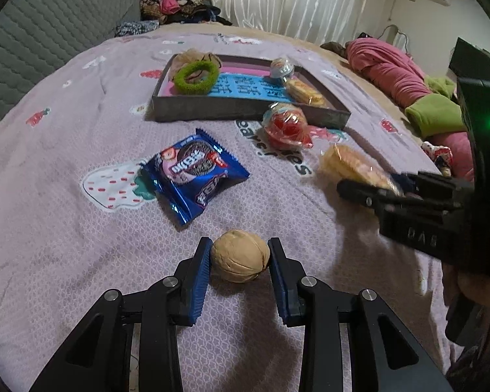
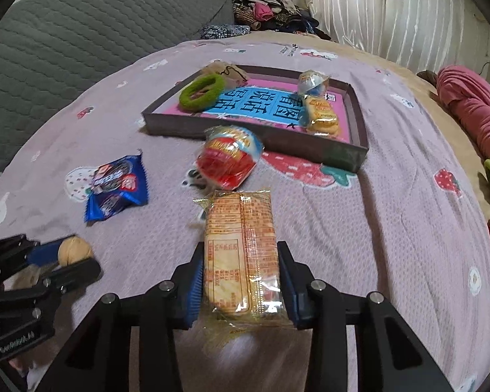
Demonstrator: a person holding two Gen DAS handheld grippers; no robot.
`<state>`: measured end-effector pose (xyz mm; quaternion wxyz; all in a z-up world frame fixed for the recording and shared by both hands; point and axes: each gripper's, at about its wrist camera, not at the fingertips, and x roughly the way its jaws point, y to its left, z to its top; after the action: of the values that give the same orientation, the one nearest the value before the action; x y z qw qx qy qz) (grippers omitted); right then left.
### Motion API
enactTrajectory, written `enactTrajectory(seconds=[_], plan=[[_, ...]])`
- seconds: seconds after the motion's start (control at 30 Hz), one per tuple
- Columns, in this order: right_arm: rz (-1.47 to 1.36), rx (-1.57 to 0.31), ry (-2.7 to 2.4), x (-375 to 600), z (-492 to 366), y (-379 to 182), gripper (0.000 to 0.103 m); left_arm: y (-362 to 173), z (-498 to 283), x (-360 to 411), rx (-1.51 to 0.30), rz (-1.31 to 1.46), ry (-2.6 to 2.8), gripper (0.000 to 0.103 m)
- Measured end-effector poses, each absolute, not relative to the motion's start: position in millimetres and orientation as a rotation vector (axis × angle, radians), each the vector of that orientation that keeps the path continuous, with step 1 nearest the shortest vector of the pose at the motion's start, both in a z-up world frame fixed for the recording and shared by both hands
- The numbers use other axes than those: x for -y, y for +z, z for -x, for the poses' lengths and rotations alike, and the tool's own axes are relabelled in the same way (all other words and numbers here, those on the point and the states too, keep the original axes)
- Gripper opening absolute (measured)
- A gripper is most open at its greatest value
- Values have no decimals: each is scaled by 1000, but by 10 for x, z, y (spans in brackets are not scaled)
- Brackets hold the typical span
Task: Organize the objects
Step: 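Lift and carry the walnut and biscuit pack over the tray with both tools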
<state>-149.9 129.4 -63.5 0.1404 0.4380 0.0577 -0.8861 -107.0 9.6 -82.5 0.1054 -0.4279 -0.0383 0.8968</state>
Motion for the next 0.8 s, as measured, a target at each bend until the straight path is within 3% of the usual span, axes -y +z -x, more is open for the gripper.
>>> enactTrajectory(seconds=[0.8], plan=[[-1063,-120,-2598,-1161,697,53,41,-96,543,-7,106,1050,2736,35]])
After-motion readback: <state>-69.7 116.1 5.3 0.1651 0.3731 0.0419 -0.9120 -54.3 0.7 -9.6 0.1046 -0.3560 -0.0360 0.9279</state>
